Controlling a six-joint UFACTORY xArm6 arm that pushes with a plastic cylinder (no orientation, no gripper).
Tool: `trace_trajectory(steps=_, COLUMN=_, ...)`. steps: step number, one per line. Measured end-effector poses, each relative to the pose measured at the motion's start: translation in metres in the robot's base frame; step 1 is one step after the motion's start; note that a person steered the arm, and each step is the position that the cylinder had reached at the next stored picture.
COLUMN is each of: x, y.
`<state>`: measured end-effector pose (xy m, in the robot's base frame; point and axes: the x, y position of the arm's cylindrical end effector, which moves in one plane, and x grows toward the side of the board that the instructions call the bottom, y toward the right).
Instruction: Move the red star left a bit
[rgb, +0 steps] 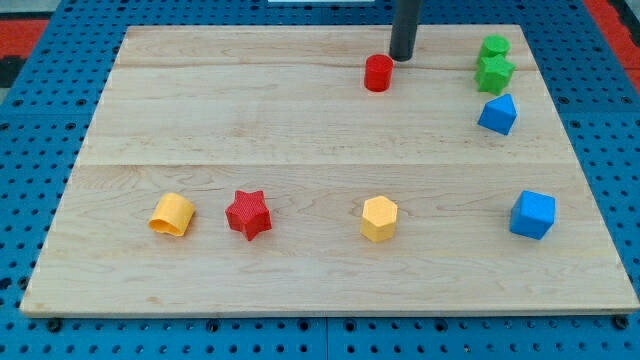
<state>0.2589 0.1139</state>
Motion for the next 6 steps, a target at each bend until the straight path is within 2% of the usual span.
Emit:
trace_trajectory(steps=1, x=0.034, y=-0.060)
trace_trajectory(steps=2, x=0.046, y=-0.170)
trace_trajectory(steps=3, x=0.102, y=-0.123)
trace_trajectory(steps=4, x=0.197, y=-0.048)
trace_trajectory(steps=5, x=0.271, y=0.021)
trace_trajectory(steps=6, x=0.327, y=-0.039)
